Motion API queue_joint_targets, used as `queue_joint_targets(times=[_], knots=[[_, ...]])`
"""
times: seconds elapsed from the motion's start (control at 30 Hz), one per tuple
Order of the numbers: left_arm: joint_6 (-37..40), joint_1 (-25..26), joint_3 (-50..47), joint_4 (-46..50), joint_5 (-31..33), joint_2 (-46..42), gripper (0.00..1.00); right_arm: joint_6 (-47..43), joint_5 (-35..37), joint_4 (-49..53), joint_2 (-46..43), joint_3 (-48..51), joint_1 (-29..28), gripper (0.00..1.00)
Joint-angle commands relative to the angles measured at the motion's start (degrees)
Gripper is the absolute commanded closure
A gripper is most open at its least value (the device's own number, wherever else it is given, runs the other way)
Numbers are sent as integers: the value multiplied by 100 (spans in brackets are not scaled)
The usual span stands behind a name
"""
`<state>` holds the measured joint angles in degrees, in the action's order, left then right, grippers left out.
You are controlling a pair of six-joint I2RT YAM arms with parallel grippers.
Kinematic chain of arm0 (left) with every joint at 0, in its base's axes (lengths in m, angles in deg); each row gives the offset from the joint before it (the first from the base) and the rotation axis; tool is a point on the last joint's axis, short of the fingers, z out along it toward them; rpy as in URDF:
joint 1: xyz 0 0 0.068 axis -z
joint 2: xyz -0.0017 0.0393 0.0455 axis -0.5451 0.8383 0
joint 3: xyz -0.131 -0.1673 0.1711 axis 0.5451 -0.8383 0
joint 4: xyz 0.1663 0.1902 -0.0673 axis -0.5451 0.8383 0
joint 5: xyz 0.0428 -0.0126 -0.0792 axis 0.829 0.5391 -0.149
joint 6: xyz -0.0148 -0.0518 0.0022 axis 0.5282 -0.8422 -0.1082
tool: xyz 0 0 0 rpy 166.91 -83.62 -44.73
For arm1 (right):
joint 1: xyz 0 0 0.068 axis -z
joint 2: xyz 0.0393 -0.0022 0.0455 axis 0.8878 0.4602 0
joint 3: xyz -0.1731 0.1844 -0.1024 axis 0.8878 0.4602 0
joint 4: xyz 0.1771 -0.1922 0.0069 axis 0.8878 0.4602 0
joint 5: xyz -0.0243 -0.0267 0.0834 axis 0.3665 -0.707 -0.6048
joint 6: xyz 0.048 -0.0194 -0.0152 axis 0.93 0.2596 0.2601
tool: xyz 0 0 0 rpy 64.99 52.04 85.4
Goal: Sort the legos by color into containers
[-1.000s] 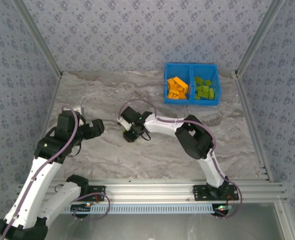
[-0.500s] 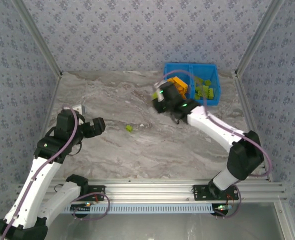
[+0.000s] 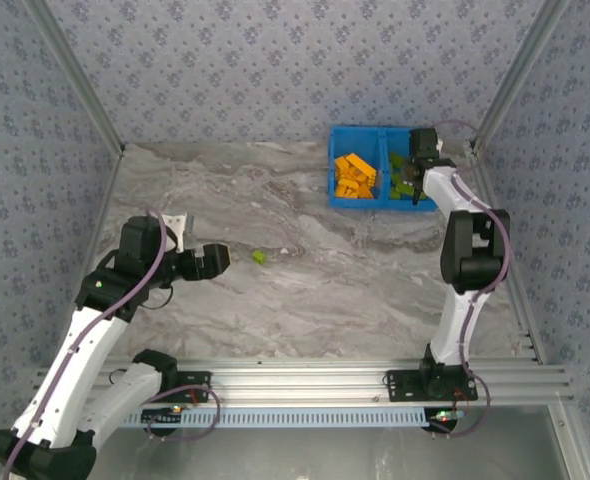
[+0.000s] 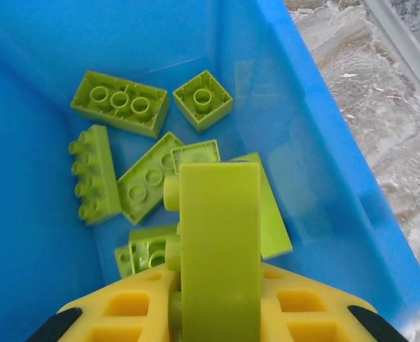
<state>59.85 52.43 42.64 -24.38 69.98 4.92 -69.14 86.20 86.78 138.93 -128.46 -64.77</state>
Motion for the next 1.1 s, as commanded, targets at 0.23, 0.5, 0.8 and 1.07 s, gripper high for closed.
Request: queue_joint_targets(times=[0.23,0.5,0.8,1.07], knots=[[-64,7,-6,-330,-50,28,1,47,-246,665,-402,-412,-89,41],[-84,10,-68,-358,521,219,1,455,-638,-53,-2637,2233,-2003,36],[-163,3,-183,-75,1123,45,1,822,-661,-6,-1439,1793,-4608,22],[-180,1,-325,122,1251,-376,1,-26,-1095,770,690,-216,-5016,26]])
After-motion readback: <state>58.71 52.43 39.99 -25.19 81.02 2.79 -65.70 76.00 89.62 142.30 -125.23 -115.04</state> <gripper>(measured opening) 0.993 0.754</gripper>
